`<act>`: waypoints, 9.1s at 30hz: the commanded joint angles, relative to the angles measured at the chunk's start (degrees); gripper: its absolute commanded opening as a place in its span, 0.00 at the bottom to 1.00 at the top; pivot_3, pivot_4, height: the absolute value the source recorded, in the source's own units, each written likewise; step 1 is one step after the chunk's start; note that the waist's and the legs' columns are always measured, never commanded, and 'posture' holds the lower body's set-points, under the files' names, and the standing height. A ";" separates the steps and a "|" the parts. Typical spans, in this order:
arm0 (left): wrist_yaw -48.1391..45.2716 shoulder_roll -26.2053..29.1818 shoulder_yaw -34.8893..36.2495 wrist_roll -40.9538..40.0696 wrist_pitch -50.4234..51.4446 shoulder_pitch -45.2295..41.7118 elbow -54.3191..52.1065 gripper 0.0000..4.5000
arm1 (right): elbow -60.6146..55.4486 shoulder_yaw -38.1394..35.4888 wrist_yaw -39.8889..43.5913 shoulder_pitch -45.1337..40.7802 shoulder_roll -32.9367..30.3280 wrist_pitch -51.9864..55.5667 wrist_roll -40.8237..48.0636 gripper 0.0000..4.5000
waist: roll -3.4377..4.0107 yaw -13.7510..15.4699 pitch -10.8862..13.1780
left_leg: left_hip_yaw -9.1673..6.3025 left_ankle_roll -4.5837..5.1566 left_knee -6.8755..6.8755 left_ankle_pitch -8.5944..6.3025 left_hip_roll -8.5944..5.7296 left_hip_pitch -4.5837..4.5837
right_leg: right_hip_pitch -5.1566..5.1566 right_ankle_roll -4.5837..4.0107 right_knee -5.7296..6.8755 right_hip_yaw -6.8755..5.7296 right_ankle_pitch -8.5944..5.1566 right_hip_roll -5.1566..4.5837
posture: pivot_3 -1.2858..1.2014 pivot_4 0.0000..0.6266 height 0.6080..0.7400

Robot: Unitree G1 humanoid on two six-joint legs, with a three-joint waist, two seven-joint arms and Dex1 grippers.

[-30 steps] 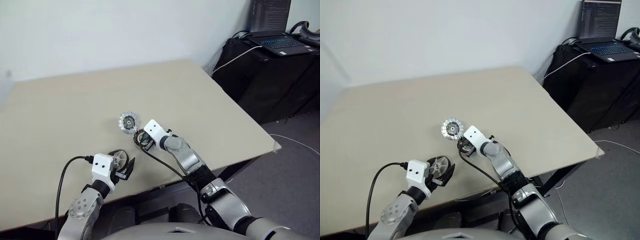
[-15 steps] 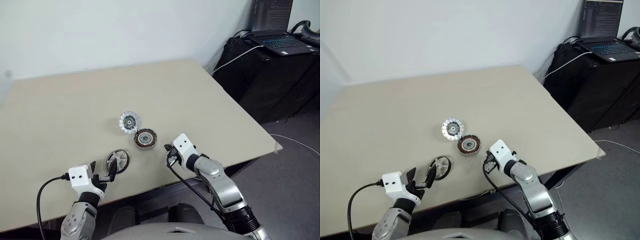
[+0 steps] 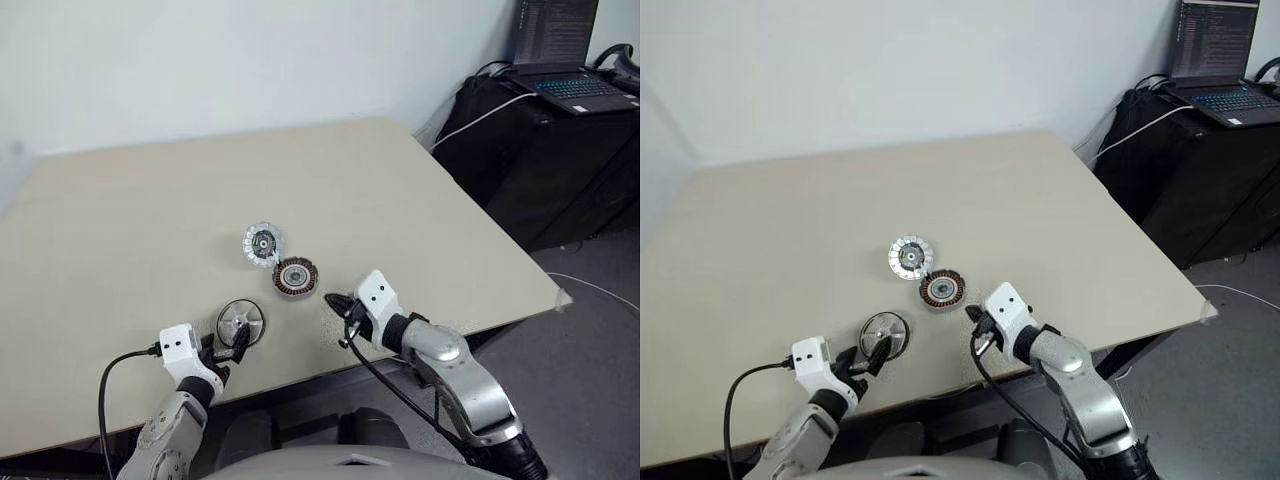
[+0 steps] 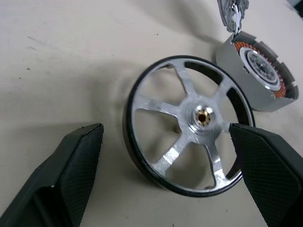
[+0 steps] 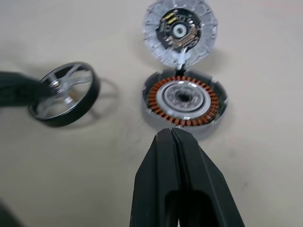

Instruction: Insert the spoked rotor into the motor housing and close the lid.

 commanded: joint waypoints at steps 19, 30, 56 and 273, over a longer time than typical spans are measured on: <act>-0.64 -4.30 4.89 -16.82 7.24 -2.72 0.67 1.00 | -6.23 -0.20 0.77 1.68 -3.60 2.51 4.79 0.01 | -0.16 -0.03 0.02 | -0.04 0.01 0.02 -0.01 -0.03 0.01 | 0.04 0.01 -0.02 -0.04 0.00 -0.01 | 0.52 0.00 1.00; 0.80 -4.80 6.33 -17.27 6.59 -3.46 2.13 0.28 | -7.21 0.14 1.59 2.14 -5.82 3.17 6.37 0.00 | -0.41 0.00 0.10 | -0.05 0.00 0.02 -0.01 -0.02 0.01 | 0.04 0.01 -0.02 -0.04 0.00 0.00 | 0.52 0.00 1.00; -5.91 -10.86 -0.61 -35.16 -0.31 -20.34 15.58 0.17 | -6.12 0.35 0.32 2.64 -6.77 2.62 6.00 0.00 | -0.62 0.00 0.08 | -0.10 0.04 0.19 0.00 -0.05 -0.02 | 0.13 0.04 0.02 -0.03 0.03 0.08 | 0.52 0.00 1.00; -9.41 2.00 -16.50 19.55 -41.42 -8.82 20.55 0.00 | 3.62 11.82 33.53 -22.65 -13.44 11.64 -13.02 0.02 | 0.20 0.68 -0.23 | 0.22 0.53 0.38 -0.26 0.00 -0.09 | -0.08 0.10 0.07 0.19 -0.01 0.06 | 0.52 0.00 1.00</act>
